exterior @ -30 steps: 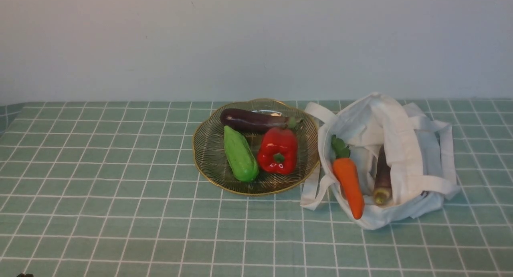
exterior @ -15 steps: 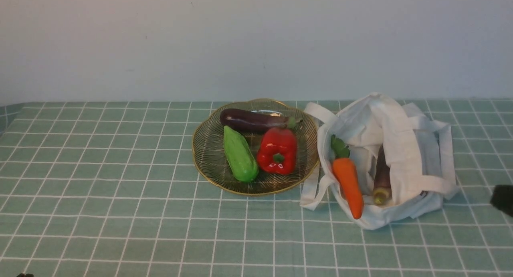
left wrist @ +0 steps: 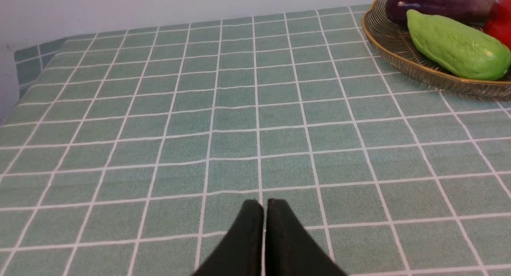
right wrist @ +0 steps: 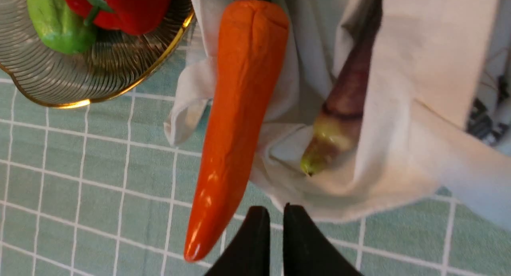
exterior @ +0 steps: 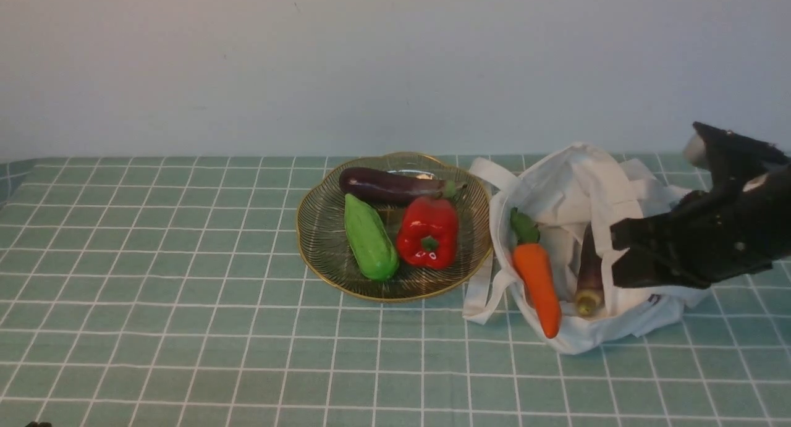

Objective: Take vegetables from cloth bag on blue coffee tablecloth place on plate.
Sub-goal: 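Reach into the white cloth bag and grasp a vegetable inside with the right gripper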

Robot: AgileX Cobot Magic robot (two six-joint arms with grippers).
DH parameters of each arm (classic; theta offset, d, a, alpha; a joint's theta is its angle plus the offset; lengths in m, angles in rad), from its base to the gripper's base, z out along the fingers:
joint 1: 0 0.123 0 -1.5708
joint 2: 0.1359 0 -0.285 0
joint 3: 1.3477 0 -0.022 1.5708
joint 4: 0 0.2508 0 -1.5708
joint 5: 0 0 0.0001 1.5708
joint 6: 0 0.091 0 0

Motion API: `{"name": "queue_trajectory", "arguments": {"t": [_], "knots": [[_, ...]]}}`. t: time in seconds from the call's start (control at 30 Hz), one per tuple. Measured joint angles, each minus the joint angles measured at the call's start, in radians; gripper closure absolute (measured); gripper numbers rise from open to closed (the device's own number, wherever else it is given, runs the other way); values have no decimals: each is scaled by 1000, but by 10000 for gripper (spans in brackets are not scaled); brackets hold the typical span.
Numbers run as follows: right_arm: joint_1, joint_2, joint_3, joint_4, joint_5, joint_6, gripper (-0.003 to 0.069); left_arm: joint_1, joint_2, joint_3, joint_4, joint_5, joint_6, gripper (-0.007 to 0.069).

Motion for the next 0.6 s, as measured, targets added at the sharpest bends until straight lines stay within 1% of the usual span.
{"name": "queue_trajectory", "arguments": {"t": [0.07,0.17,0.2,0.23,0.43,0.6], "knots": [[12,44,-24,2,-11,0,581,0,0,0,0,0,0,629],[35,115,-63,14,-49,1,518,0,0,0,0,0,0,629],[35,119,-64,16,-52,1,513,0,0,0,0,0,0,629],[41,149,-73,24,-84,1,470,0,0,0,0,0,0,629],[41,226,-76,19,-168,3,298,0,0,0,0,0,0,629],[42,252,-76,-35,-179,78,186,0,0,0,0,0,0,629]]}}
